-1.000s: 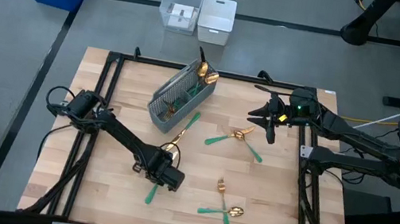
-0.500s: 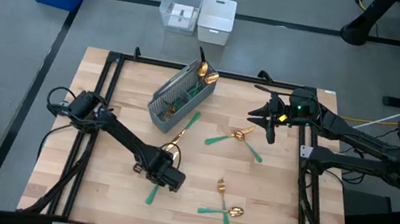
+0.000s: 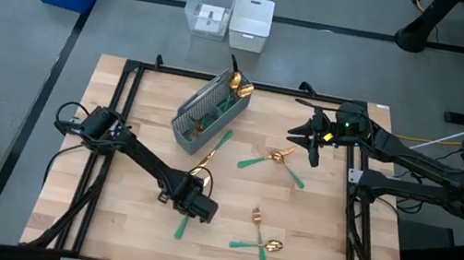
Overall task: Sort silverware
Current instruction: Put the bottom green-gold table knife into the silverware basket
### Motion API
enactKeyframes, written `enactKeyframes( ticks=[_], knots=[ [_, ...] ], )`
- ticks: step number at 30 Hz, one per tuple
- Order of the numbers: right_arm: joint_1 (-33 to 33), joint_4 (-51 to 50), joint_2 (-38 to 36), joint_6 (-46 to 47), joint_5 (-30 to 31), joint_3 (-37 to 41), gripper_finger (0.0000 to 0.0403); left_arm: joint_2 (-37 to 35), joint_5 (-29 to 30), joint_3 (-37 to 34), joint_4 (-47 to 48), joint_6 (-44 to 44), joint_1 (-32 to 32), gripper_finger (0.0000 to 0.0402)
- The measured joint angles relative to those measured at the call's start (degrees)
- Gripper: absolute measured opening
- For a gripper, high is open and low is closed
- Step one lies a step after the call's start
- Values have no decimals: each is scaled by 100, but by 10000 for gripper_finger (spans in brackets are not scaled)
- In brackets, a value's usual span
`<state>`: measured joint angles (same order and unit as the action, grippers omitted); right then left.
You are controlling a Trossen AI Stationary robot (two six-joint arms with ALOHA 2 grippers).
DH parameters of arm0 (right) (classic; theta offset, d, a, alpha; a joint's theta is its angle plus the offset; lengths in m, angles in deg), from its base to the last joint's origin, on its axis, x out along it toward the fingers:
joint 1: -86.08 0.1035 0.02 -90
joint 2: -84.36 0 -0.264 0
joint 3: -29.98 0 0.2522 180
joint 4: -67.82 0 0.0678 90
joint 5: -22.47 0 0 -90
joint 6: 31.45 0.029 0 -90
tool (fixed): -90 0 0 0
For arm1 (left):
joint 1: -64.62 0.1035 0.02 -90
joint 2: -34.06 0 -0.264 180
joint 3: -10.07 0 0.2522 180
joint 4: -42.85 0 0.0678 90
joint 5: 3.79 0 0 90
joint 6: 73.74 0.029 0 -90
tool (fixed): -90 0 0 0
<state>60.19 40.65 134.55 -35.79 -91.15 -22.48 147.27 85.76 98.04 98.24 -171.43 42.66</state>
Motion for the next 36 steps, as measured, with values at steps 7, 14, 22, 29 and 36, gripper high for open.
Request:
enactKeyframes(
  ticks=[7, 14, 22, 29, 36],
  knots=[
    [0, 0, 0, 0, 0, 0, 108, 0, 343, 11, -516, -18, 6, 33],
    [0, -2, 0, 0, 0, 0, 108, 0, 656, 11, -883, -89, 0, 33],
    [0, -2, 0, 0, 0, 0, 108, -7, 965, 13, -1194, -133, 7, 33],
    [0, -2, 0, 0, -1, 0, 108, -12, 1179, 13, -1595, -70, 90, 33],
    [0, 0, 0, 0, -2, 0, 108, -17, 1287, 13, -1972, 289, 310, 33]
  ],
)
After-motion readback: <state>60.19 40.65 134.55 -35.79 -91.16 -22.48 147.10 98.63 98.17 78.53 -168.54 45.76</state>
